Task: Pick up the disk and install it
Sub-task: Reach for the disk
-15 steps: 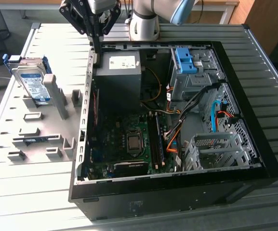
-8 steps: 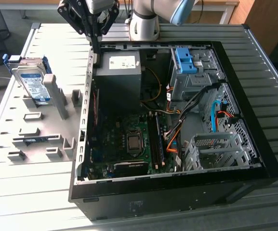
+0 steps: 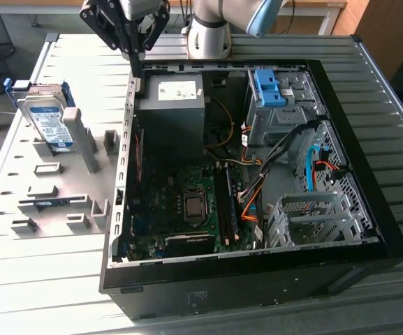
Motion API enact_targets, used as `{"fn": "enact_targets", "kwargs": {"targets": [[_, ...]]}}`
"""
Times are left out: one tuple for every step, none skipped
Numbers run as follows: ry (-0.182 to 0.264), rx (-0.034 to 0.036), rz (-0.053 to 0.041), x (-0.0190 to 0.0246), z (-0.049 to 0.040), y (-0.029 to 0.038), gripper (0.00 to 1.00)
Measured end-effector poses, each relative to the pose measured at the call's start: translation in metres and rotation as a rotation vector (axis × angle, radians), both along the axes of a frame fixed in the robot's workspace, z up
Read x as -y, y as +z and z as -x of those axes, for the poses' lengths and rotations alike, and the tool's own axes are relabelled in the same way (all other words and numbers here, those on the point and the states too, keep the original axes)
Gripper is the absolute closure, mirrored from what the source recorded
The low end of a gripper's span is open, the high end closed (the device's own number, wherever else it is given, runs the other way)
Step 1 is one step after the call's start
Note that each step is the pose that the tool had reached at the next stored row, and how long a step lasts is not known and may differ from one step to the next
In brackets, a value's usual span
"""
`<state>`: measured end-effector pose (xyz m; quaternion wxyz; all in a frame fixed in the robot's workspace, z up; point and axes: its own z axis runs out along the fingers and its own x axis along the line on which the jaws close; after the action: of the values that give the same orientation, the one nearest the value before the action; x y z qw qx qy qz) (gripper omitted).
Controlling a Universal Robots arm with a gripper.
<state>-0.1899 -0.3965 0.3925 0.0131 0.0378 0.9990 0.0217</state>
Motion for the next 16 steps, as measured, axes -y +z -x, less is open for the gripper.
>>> {"fn": "enact_targets", "kwargs": {"targets": [[0.000, 0.0000, 0.0000, 0.0000, 0.0006, 0.0000, 0.89], [0.000, 0.0000, 0.0000, -0.0001, 0.0012, 0.0000, 0.89], [0.000, 0.0000, 0.0000, -0.0001, 0.0018, -0.0001, 0.89], [0.000, 0.0000, 0.0000, -0.0001, 0.0024, -0.0001, 0.89], [0.000, 0.0000, 0.0000, -0.0001, 0.0030, 0.0000, 0.89], [0.000, 0.0000, 0.0000, -0.0001, 0.0036, -0.0001, 0.89], [0.000, 0.0000, 0.0000, -0.0002, 0.0042, -0.0001, 0.89], [0.000, 0.0000, 0.0000, -0.0002, 0.0048, -0.0001, 0.89], [0.000, 0.0000, 0.0000, -0.0002, 0.0054, -0.0001, 0.89], [0.000, 0.0000, 0.0000, -0.0002, 0.0060, -0.0001, 0.89], [0.000, 0.0000, 0.0000, -0.0002, 0.0066, -0.0001, 0.89], [0.000, 0.0000, 0.0000, -0.0003, 0.0072, -0.0001, 0.89], [0.000, 0.0000, 0.0000, -0.0003, 0.0078, -0.0001, 0.89], [0.000, 0.0000, 0.0000, -0.0003, 0.0085, -0.0001, 0.89], [0.000, 0.0000, 0.0000, -0.0003, 0.0091, -0.0001, 0.89], [0.000, 0.0000, 0.0000, -0.0004, 0.0097, -0.0001, 0.89]]}}
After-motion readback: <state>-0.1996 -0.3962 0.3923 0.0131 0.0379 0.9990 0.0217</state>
